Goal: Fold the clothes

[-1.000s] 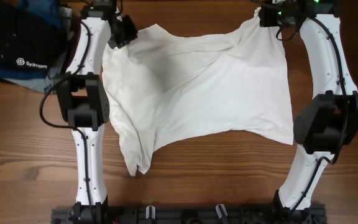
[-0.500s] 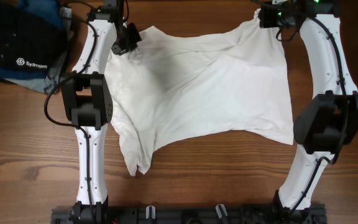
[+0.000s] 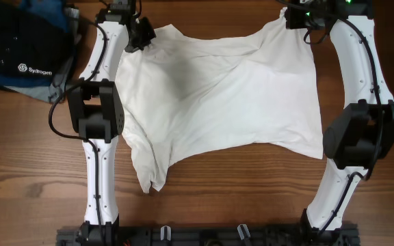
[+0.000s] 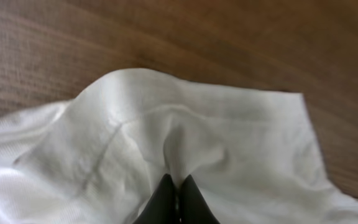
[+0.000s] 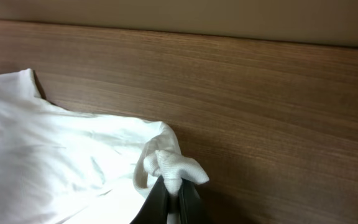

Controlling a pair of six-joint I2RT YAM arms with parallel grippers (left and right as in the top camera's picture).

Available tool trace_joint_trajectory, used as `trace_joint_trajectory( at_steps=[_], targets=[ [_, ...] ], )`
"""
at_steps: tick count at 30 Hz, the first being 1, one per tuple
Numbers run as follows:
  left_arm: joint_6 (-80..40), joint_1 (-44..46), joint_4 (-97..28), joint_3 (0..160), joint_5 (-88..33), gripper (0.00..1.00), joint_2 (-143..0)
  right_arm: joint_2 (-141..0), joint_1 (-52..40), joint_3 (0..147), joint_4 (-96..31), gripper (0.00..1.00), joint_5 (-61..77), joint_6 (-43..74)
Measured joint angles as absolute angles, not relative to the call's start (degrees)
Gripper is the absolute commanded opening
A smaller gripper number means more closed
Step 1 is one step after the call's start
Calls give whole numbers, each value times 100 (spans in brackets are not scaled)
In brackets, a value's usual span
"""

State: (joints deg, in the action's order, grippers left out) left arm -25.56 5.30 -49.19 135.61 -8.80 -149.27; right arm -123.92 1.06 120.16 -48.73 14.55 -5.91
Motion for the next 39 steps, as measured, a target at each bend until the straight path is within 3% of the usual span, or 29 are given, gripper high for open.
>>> trace_joint_trajectory(
  at_steps=[13, 24, 31, 34, 36, 39],
  targets=[
    [-2464, 628, -4429, 13594, -517, 4, -13476, -12390, 165, 12016, -4292, 4, 1424, -589],
    [-2394, 628, -4591, 13603, -128, 4, -13437, -12392, 749, 12016, -3841, 4, 1278, -285],
    [-2316, 628, -4587, 13603, 25, 16, -13437, -12390, 1061, 12016, -3892, 4, 1280, -242],
    [-2316, 628, -4582, 13603, 60, 15, -13437, -12392, 1055, 12016, -3894, 4, 1282, -239],
    [-2318, 628, -4584, 13603, 64, 4, -13437, -12392, 1037, 12016, -3894, 4, 1282, -242],
    [-2298, 628, -4582, 13603, 113, 6, -13437, -12392, 1028, 12016, -3894, 4, 1282, -242]
  ],
)
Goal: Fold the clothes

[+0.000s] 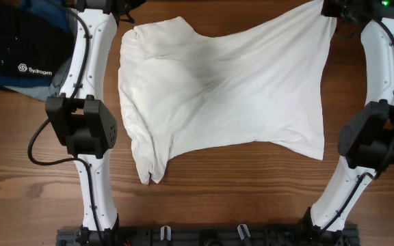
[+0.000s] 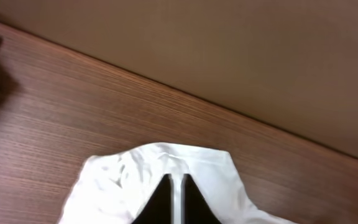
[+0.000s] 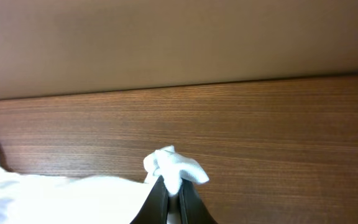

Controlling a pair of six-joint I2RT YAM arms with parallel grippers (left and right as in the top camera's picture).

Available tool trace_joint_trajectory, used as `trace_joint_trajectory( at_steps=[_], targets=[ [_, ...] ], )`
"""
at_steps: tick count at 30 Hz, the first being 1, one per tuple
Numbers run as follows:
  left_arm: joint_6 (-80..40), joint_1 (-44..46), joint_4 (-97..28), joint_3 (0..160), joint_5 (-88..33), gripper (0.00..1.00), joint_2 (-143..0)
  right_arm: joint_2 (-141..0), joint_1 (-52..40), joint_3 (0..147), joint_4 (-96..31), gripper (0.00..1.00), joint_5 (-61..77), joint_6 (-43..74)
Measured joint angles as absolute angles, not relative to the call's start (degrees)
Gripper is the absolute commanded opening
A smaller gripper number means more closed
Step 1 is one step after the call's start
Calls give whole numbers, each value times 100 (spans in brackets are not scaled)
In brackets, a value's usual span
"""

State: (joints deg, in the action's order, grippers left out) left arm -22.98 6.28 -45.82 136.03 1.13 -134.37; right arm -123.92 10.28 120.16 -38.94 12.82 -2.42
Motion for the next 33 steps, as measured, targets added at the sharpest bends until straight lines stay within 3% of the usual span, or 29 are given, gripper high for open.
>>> trace_joint_trajectory(
  at_steps=[1, 2, 4, 7, 11, 17, 20, 23, 29, 30, 33],
  targets=[
    [-2298, 628, -4582, 13603, 128, 31, -13437, -12392, 1028, 12016, -3894, 4, 1282, -242],
    [-2300, 628, -4584, 13603, 141, 34, -13437, -12392, 1028, 12016, -3900, 4, 1282, -239],
    [-2281, 628, -4628, 13603, 165, 34, -13437, -12392, 1028, 12016, -3940, 4, 1284, -242],
    [-2287, 626, -4770, 13603, 169, 24, -13447, -12392, 1028, 12016, -4038, 4, 1328, -239],
    [-2294, 626, -4829, 13605, 141, 33, -13607, -12392, 1020, 12016, -4211, 4, 1374, -248],
    [-2296, 639, -4816, 13605, -36, 32, -14193, -12390, 897, 12016, -4528, 4, 1389, -336],
    [-2298, 679, -4772, 13603, -78, 38, -14431, -12392, 655, 12016, -4722, 4, 1391, -384],
    [-2298, 762, -4560, 13603, -99, 32, -14523, -12392, 333, 12016, -4890, 4, 1387, -462],
    [-2298, 880, -4045, 13603, -158, 31, -14532, -12392, -309, 12016, -5159, 4, 1387, -530],
    [-2298, 882, -4016, 13603, -158, 29, -14532, -12392, -392, 12016, -5210, 4, 1385, -532],
    [-2318, 884, -3916, 13603, -185, 11, -14532, -12392, -569, 12016, -5317, 4, 1385, -550]
  ],
)
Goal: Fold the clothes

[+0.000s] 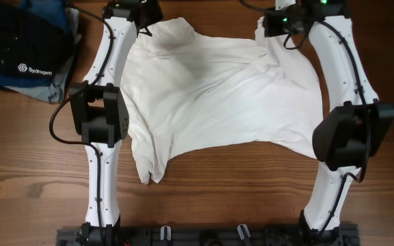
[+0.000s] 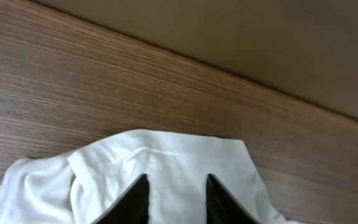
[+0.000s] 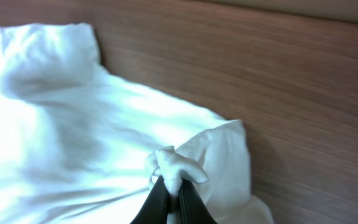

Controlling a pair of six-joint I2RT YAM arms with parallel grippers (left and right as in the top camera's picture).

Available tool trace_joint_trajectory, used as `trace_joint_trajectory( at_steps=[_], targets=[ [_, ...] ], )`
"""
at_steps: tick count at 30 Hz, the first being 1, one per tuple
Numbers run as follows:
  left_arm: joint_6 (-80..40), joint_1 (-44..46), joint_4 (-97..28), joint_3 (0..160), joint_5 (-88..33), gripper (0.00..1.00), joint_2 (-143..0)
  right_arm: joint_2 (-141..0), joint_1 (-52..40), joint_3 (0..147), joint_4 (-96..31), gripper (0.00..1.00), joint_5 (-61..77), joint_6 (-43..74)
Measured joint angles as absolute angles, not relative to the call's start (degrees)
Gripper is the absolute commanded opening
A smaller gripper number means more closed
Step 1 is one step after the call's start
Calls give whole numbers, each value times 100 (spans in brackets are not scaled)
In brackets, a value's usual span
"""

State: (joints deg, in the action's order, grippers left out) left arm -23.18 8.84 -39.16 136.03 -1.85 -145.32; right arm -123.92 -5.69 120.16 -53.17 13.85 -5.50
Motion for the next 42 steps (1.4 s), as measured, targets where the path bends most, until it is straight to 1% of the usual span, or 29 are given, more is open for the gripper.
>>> trace_joint_trajectory(
  at_steps=[8, 11, 13, 14, 18, 20, 22, 28, 31, 38, 39, 42],
  targets=[
    [-2318, 886, -3520, 13603, -403, 15, -14925, -12390, -926, 12016, -5446, 4, 1367, -642],
    [-2327, 913, -3391, 13603, -491, 22, -15240, -12374, -1024, 12016, -5489, 4, 1365, -659],
    [-2327, 954, -3328, 13603, -526, 22, -15404, -12342, -1057, 12016, -5511, 4, 1365, -663],
    [-2322, 985, -3275, 13603, -528, 27, -15478, -12311, -1059, 12016, -5537, 4, 1367, -676],
    [-2320, 1107, -3183, 13614, -567, 29, -15495, -12184, -1057, 12016, -5577, 4, 1363, -701],
    [-2320, 1155, -3170, 13614, -587, 34, -15495, -12112, -1052, 12016, -5625, 4, 1363, -742],
    [-2324, 1184, -3162, 13614, -589, 36, -15495, -12049, -1052, 12016, -5653, 4, 1363, -781],
    [-2322, 1192, -3264, 13638, -593, 36, -15495, -11878, -1052, 12016, -5660, 4, 1363, -788],
    [-2318, 1192, -3505, 13699, -593, 34, -15495, -11819, -1052, 12016, -5653, 4, 1363, -810],
    [-2305, 1192, -4737, 13889, -388, 34, -15399, -11804, -1052, 12016, -5651, 4, 1365, -827],
    [-2298, 1197, -4875, 13891, -307, 32, -15382, -11804, -1052, 12016, -5651, 4, 1363, -827],
    [-2303, 1208, -5122, 13906, -130, 19, -15353, -11804, -1052, 12016, -5653, 4, 1363, -827]
  ],
)
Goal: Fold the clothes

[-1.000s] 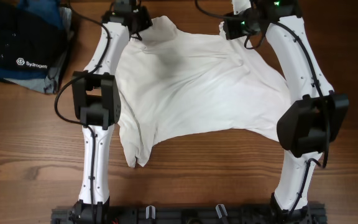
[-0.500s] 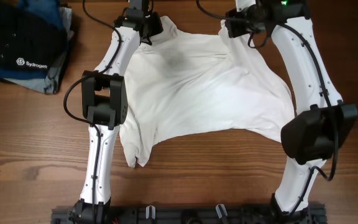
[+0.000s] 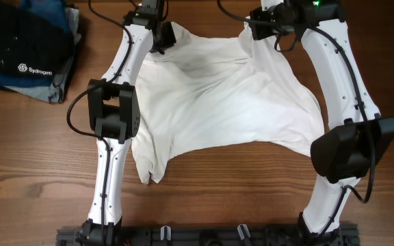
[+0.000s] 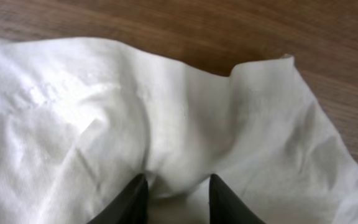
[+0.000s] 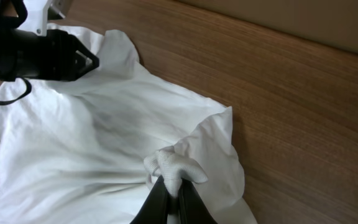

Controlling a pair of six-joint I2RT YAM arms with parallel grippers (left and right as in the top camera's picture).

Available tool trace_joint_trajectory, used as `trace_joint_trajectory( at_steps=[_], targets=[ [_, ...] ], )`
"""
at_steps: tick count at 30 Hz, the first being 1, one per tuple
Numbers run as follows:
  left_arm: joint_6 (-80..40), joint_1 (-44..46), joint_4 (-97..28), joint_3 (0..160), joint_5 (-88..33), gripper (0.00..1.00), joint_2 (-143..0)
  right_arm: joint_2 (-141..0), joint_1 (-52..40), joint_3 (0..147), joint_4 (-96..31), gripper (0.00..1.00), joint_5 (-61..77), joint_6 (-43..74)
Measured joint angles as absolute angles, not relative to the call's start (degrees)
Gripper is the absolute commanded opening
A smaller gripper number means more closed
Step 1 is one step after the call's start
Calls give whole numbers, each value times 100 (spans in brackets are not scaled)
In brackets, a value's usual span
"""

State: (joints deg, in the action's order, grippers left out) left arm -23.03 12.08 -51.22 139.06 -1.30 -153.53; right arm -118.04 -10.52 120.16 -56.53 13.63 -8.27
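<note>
A white shirt lies spread and creased on the wooden table. At its far left corner my left gripper stands open, with its fingers low over the cloth and a fold lying between them. My right gripper is shut on a bunched knot of the shirt's far right corner. It holds that corner in toward the middle of the far edge. The left gripper also shows in the right wrist view, dark at the upper left.
A dark blue pile of clothing with white lettering sits at the far left corner of the table. A black rail runs along the near edge. Both white arms flank the shirt.
My left gripper, still open, has come nearer and to the right, down onto the shirt's corner. My right gripper has carried its held corner further left, narrowing the shirt's far edge.
Both grippers were shut on the shirt's far corners. Then they held them spread wide at the far edge of the table. The left gripper then stood open above its corner while the right kept its hold and moved inward. Now the right corner is further in.
</note>
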Motion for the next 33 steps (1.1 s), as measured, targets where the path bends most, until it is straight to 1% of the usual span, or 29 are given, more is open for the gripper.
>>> trace_joint_trajectory(
  at_steps=[3, 6, 8, 9, 13, 14, 15, 16, 17, 18, 19, 20, 21, 23, 24, 26, 30, 33],
  targets=[
    [-2298, 1208, -5269, 13913, 10, 19, -15347, -11804, -1052, 12016, -5653, 4, 1363, -827],
    [-2331, 1208, -5627, 13939, 80, 26, -15318, -11804, -1052, 12016, -5653, 4, 1363, -827],
    [-2388, 1208, -5843, 13941, 102, 28, -15292, -11804, -1052, 12016, -5647, 4, 1363, -827],
    [-2432, 1208, -5865, 13941, 104, 31, -15286, -11804, -1052, 12016, -5629, 4, 1363, -827],
    [-2475, 1210, -5544, 13906, 106, 32, -15283, -11804, -1052, 12016, -5542, 4, 1365, -827],
    [-2475, 1208, -5428, 13898, 108, 40, -15283, -11804, -1052, 12016, -5544, 4, 1363, -827],
    [-2477, 1205, -5227, 13874, 108, 41, -15294, -11804, -1052, 12016, -5529, 4, 1363, -827],
    [-2499, 1205, -4954, 13843, 102, 40, -15305, -11804, -1052, 12016, -5522, 4, 1361, -827],
    [-2515, 1205, -4772, 13839, 102, 35, -15321, -11804, -1052, 12016, -5511, 4, 1361, -827],
    [-2517, 1205, -4499, 13817, 91, 28, -15353, -11804, -1052, 12016, -5502, 4, 1361, -827],
    [-2547, 1205, -4368, 13806, 47, 25, -15358, -11804, -1052, 12016, -5498, 4, 1354, -827],
    [-2563, 1205, -4191, 13795, -30, 24, -15377, -11804, -1052, 12016, -5498, 4, 1337, -827],
    [-2617, 1205, -4145, 13793, -73, 27, -15384, -11804, -1052, 12016, -5494, 4, 1317, -827],
    [-2696, 1205, -4110, 13793, -152, 40, -15386, -11804, -1052, 12016, -5492, 4, 1278, -827],
    [-2749, 1205, -4086, 13793, -180, 40, -15386, -11804, -1052, 12016, -5485, 4, 1273, -827],
    [-2790, 1205, -4071, 13793, -204, 40, -15386, -11804, -1052, 12016, -5483, 4, 1249, -827],
    [-2832, 1205, -4139, 13793, -250, 32, -15386, -11804, -1052, 12016, -5481, 5, 1225, -827],
    [-2842, 1205, -4195, 13793, -259, 32, -15386, -11804, -1052, 12016, -5481, 4, 1212, -827]
  ],
)
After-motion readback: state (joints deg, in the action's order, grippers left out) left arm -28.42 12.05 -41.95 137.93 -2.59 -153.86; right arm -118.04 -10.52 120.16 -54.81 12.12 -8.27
